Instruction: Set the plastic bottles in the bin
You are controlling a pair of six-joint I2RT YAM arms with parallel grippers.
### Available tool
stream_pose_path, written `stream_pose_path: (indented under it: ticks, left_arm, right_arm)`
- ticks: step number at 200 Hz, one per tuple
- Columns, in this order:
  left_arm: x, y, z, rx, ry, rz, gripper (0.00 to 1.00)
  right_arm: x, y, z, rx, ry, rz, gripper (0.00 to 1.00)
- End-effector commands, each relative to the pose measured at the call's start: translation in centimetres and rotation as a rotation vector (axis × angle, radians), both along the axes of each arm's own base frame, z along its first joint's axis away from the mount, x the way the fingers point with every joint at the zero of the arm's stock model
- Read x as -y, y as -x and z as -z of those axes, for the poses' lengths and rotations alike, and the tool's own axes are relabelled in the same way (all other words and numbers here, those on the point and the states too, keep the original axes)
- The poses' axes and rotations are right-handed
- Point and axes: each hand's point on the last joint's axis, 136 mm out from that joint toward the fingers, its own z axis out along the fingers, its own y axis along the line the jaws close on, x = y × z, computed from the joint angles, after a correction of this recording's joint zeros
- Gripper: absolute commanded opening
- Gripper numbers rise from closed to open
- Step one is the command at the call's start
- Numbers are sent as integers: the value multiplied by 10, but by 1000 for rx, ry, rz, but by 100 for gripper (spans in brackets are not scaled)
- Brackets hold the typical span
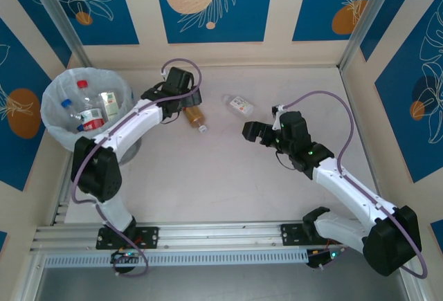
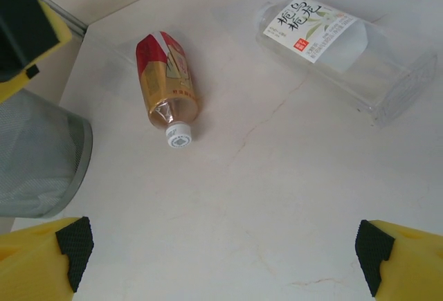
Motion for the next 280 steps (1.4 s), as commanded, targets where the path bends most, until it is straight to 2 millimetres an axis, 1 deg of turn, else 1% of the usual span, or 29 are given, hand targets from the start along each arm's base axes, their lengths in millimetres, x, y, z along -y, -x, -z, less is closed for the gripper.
stream_pose_path:
  ticks: [1,15,44,57,74,107,130,146,165,190,205,214,243,267,280]
  left_arm:
    - [15,-7,14,-41,37,0,99]
    - [20,-12,27,-68,35,-3,99]
    - [17,-29,49,-100,9,-62,99]
    - [23,-35,59,-133,33,-71,99]
    - [26,-35,77,-178,50,-96,99]
    - [9,-32,102,-210,61,-209,99]
    - [11,-34,117,-241,82,-207,99]
    - [17,-40,124,-240,81,-174,99]
    - [18,-47,131,-226,56,-151,97]
    - [23,-52,144,-238,40,-107,92]
    - [29,-55,150,-247,34,-65,89]
    - [29,-56,153,-253,18,-51,87]
    - [27,-58,155,-249,-26,-16,83]
    - [25,-57,151,-247,-53,2,80]
    - [26,-57,149,-245,-56,18,77]
  right_arm:
    - [3,6,5,-25,-7,3,100]
    - [3,6,7,-28,-6,5,99]
    - [4,8,6,-30,-4,4,99]
    - [6,8,5,-27,-1,9,100]
    - [8,9,5,-25,4,17,100]
    - [13,12,7,-20,11,32,100]
    - [15,12,9,-19,21,41,99]
    - [16,12,8,-19,21,42,99]
    - [16,11,9,-20,18,43,99]
    - [16,11,9,-21,18,44,100]
    - [16,11,9,-22,19,43,99]
    - [16,12,10,-24,19,41,100]
    - [15,12,10,-27,18,42,99]
    - [15,11,10,-25,17,44,100]
    - [15,10,10,-24,16,45,99]
